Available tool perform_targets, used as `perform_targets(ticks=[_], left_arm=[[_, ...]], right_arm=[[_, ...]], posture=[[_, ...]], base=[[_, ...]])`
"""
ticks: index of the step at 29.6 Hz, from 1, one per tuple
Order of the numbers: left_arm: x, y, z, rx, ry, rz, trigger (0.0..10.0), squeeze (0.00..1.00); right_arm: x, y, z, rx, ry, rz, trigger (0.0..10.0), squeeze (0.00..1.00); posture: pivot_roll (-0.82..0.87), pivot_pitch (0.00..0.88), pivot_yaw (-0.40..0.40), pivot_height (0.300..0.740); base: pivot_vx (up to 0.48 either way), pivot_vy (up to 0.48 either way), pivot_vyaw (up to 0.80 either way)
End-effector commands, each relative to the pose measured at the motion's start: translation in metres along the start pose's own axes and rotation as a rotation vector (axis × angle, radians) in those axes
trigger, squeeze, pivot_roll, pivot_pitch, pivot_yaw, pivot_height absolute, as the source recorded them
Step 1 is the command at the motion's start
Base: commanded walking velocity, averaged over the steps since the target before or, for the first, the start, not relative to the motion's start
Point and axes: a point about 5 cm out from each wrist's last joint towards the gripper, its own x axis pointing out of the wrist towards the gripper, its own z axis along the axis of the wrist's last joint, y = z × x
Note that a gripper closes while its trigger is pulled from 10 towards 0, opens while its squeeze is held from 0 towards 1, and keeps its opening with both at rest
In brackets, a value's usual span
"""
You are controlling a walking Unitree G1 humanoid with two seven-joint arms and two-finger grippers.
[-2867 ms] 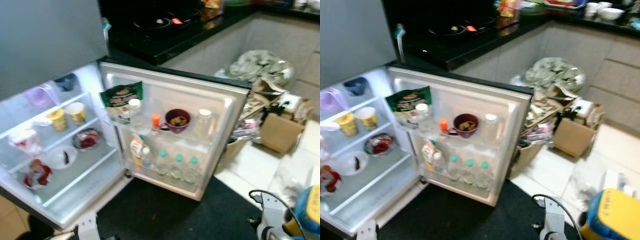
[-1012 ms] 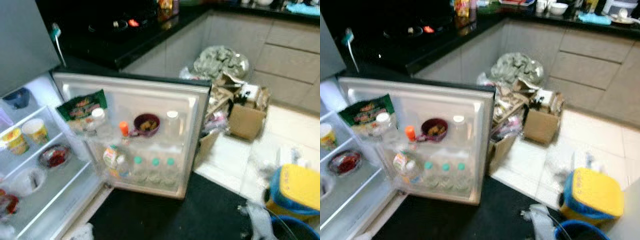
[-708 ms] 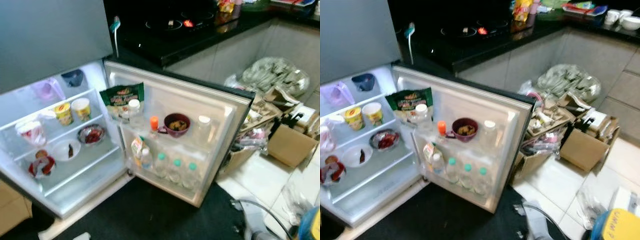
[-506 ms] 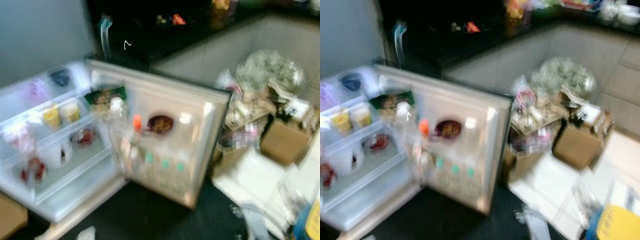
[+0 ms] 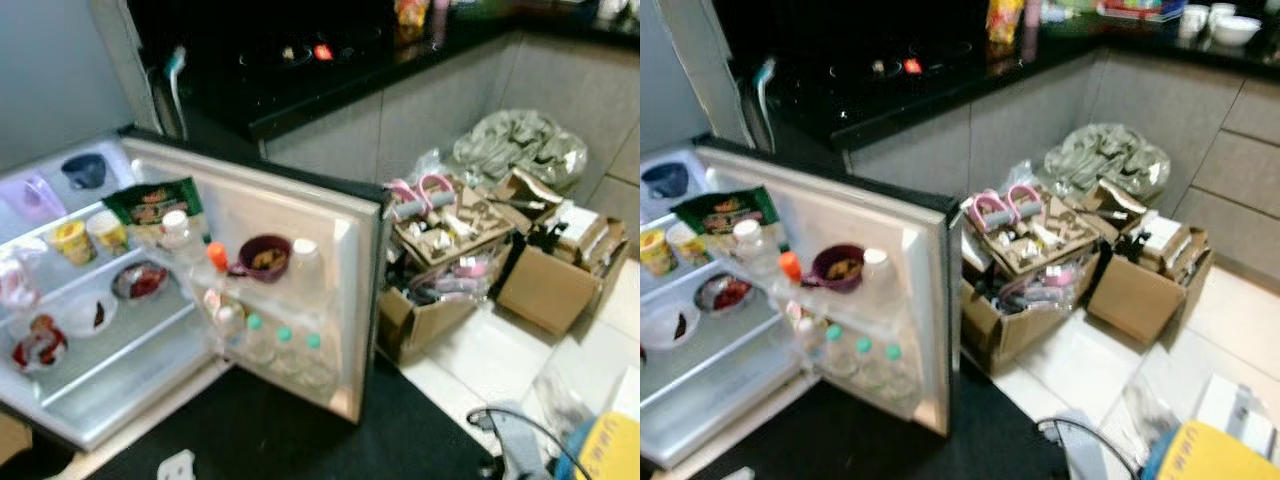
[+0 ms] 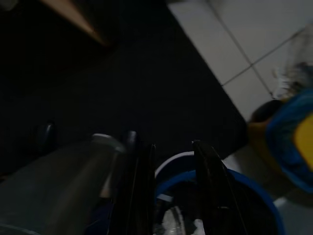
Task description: Restocking fridge
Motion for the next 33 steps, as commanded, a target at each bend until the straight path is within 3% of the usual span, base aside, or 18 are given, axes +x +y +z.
perform_targets(ticks=[1, 8, 13, 18, 21, 33], left_arm=[[0.0, 0.001, 0.0, 0.005, 0.007, 0.005, 10.0, 0.0], [0.0, -0.001, -0.002, 0.008, 0.013, -0.008, 10.0, 0.0], [0.001, -0.003, 0.0, 0.002, 0.006, -0.012, 10.0, 0.0], [0.002, -0.004, 0.001, 0.003, 0.003, -0.015, 10.0, 0.0], [0.002, -0.005, 0.001, 0.003, 0.001, -0.021, 10.0, 0.0], [0.0, -0.002, -0.003, 0.025, 0.019, -0.013, 10.0, 0.0]], right_arm=[[0.001, 0.003, 0.009, 0.0, -0.045, 0.018, 10.0, 0.0], [0.003, 0.006, 0.035, -0.003, -0.123, 0.046, 10.0, 0.0], [0.002, 0.005, 0.035, 0.003, -0.122, 0.042, 10.0, 0.0], [0.002, 0.003, 0.029, 0.006, -0.101, 0.04, 10.0, 0.0], [0.001, 0.003, 0.008, 0.025, -0.038, 0.041, 10.0, 0.0], [-0.001, 0.0, -0.01, 0.015, 0.032, -0.003, 10.0, 0.0]], posture=[[-0.06, 0.0, -0.015, 0.74], [-0.06, 0.0, -0.014, 0.74], [-0.06, 0.0, -0.019, 0.74], [-0.06, 0.0, -0.019, 0.74], [-0.06, 0.0, -0.02, 0.74], [-0.06, 0.0, -0.019, 0.74]], base=[[0.0, 0.0, 0.0], [0.0, 0.0, 0.77], [0.0, 0.0, 0.77], [0.0, 0.0, 0.77], [0.0, 0.0, 0.77], [0.0, 0.0, 0.0]])
